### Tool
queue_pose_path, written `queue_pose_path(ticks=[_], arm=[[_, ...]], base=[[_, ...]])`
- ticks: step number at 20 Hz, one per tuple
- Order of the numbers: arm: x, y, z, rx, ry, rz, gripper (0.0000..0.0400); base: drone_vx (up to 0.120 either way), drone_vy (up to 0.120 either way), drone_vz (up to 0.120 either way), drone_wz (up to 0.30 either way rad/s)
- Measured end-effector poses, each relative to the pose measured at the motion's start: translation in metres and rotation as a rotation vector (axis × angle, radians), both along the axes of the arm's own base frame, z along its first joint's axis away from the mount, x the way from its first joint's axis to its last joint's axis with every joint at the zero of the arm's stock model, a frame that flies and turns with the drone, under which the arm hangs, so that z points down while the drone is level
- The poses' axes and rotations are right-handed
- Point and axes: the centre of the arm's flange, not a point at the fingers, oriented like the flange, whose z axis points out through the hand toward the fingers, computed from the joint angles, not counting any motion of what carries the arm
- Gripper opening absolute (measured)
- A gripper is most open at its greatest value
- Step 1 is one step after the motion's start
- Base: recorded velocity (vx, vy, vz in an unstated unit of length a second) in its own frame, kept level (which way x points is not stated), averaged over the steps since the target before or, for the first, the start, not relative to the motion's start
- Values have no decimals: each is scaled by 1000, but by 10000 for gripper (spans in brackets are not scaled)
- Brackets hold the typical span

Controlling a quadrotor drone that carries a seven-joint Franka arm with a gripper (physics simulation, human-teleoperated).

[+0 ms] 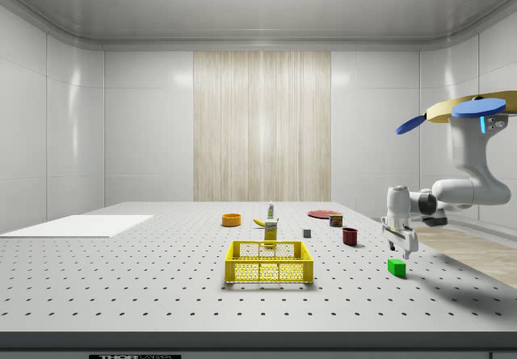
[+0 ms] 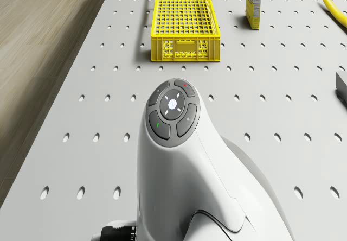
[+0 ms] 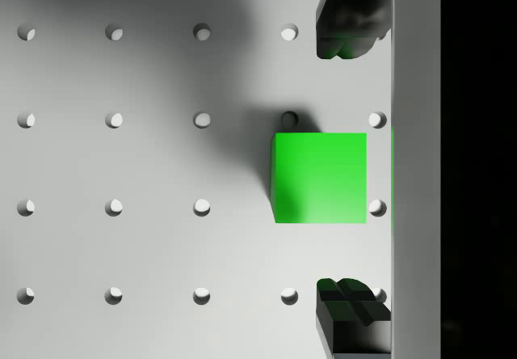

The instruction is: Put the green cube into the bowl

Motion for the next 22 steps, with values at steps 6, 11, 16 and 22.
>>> queue_pose_path(ticks=[6,11,16,22], arm=[[0,1,23,0,0,0,400],[1,4,37,0,0,0,400],[11,5,46,0,0,0,400],[13,6,54,0,0,1,400]], base=[[0,0,0,0],[0,0,0,0],[0,0,0,0],[0,0,0,0]])
